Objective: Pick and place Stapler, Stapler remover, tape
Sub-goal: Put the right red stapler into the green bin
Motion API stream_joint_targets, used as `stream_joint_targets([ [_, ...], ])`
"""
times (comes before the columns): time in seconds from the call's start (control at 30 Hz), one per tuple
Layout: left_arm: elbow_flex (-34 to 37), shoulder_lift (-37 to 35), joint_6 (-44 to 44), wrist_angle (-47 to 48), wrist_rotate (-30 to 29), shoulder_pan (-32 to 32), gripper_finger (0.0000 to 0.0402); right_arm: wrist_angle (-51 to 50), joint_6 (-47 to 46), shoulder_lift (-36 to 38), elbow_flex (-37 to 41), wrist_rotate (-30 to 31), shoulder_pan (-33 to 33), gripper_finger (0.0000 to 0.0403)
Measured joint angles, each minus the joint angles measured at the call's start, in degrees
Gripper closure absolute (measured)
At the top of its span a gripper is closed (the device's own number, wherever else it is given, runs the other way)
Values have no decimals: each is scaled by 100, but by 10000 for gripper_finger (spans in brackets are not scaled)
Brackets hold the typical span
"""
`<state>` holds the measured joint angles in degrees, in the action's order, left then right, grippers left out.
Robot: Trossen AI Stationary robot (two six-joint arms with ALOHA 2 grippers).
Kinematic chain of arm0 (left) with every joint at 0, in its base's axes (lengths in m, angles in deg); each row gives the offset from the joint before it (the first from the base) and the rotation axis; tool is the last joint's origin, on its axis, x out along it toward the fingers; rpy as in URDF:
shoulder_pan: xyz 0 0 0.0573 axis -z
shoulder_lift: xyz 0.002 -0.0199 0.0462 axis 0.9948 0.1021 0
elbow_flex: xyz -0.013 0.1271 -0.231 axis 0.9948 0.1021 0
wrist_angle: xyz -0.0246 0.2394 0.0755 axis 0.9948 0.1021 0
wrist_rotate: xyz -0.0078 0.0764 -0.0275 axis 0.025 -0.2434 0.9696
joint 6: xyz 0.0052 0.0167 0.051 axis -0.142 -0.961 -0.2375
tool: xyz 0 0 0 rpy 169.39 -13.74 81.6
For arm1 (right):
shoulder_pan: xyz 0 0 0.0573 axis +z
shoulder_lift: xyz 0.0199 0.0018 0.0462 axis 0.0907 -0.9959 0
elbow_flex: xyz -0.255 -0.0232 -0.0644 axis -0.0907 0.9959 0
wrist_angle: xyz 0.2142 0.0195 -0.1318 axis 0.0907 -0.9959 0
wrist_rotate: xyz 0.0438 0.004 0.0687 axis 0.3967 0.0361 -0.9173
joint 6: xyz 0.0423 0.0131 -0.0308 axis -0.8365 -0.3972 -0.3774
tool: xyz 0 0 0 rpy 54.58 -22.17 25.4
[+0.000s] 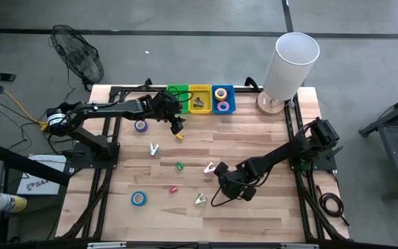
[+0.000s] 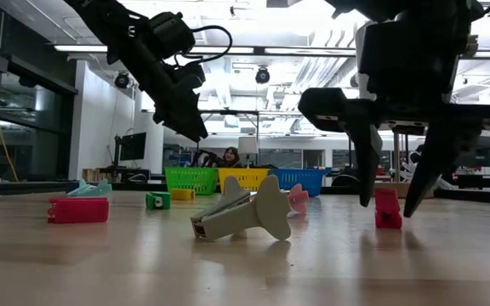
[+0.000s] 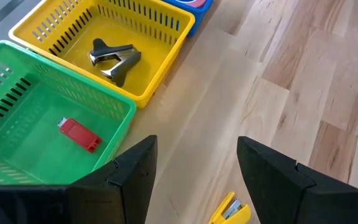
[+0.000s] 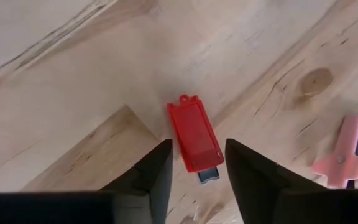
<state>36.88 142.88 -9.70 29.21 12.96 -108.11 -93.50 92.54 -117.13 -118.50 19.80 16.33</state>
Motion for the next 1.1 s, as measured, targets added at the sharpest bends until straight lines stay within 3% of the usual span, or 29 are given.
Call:
stream_joint_targets([
  [0.33,0,2,0,0,0,0,183,-17,-107,4,-4,-66,0,338],
  [0.53,0,2,0,0,1,0,183,-20,-311,7,-4,-15,0,345],
  [0.83,0,2,-4,-2,39,0,184,-50,-1795,74,-4,814,-113,350],
  [1.1,0,2,-11,-126,245,-2,183,-92,-2386,359,-5,1957,-310,345],
])
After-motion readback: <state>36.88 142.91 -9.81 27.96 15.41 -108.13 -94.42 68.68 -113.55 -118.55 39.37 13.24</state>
